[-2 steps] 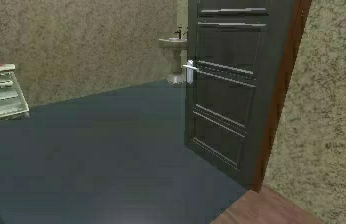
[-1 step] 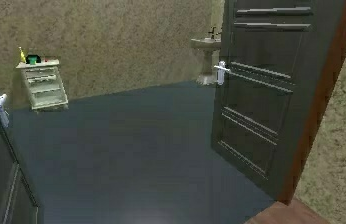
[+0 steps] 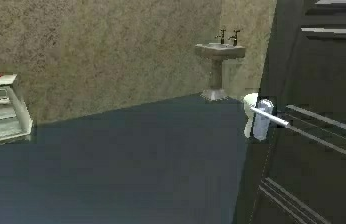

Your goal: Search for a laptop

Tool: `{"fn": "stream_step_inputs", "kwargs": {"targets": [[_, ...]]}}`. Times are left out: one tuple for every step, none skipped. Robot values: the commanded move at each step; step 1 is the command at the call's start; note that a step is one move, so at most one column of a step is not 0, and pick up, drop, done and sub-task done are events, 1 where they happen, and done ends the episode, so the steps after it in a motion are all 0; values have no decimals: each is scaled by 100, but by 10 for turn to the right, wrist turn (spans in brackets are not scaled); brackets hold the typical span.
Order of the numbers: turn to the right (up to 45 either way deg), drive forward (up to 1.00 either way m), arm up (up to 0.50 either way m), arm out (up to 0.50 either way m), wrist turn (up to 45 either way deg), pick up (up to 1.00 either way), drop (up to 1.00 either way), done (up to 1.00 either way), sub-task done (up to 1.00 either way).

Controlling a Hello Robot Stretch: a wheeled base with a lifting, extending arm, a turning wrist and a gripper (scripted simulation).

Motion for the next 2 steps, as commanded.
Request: {"fn": "stream_step_inputs", "kwargs": {"targets": [[-270, 0, 0, 0, 0, 0, 0, 0, 0], [0, 100, 0, 0, 0, 0, 0, 0, 0]]}}
